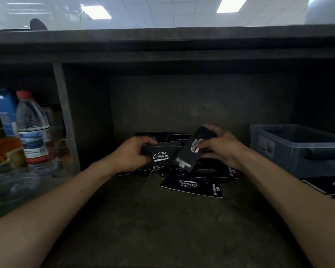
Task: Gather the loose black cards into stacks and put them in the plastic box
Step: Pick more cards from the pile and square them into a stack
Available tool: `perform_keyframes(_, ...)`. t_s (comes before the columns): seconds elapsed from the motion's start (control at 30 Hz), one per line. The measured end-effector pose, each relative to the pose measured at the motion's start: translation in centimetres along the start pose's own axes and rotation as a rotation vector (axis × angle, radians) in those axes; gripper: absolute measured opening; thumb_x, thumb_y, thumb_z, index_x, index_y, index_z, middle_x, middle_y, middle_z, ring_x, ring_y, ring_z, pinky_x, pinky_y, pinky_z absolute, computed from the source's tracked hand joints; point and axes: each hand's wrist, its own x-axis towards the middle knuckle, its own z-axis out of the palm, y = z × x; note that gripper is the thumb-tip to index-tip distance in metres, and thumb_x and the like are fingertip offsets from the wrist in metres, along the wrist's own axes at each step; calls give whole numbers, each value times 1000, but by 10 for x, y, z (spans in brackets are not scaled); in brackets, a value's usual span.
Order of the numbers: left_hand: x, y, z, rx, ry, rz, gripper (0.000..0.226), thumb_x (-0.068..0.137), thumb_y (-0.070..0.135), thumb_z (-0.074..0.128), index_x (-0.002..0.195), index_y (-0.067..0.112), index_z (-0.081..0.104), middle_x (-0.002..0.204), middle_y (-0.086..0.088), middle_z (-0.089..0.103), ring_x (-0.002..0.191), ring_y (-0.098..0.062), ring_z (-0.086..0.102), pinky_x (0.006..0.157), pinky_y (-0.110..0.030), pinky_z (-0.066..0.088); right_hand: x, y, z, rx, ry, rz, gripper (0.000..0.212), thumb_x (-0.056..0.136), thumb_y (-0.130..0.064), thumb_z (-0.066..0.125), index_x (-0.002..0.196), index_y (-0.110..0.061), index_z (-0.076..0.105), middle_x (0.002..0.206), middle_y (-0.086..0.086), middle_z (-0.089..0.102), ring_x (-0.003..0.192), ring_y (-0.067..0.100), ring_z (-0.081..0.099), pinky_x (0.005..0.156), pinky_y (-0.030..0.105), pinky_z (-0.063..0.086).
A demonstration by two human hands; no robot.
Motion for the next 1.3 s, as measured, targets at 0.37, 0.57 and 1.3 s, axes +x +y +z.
perform_keyframes(0.37,-5,9,10,49,20,56,47,75,29,85,118,32,64,107,18,67,96,7,64,85,-18,55,-7,10,12,-655,-103,-60,41,53,-34,96,87,-23,77,84,-9,76,85,7,70,82,28,54)
perform_keyframes(0.57,0,8,-4,-52,18,26,51,79,-2,73,122,24,65,112,5,71,103,-10,69,90,-35,58,-10,-14,-19,-1138,-377,39,56,57,-31,95,109,-30,71,100,-17,72,94,0,64,93,25,50)
perform_keyframes(1.3,0,9,3,-61,-37,-72,35,68,1,84,92,24,72,105,3,74,98,-12,71,95,-41,56,-4,0,8,109,109,-114,18,98,-7,53,115,-10,59,107,15,72,82,24,74,70,34,61)
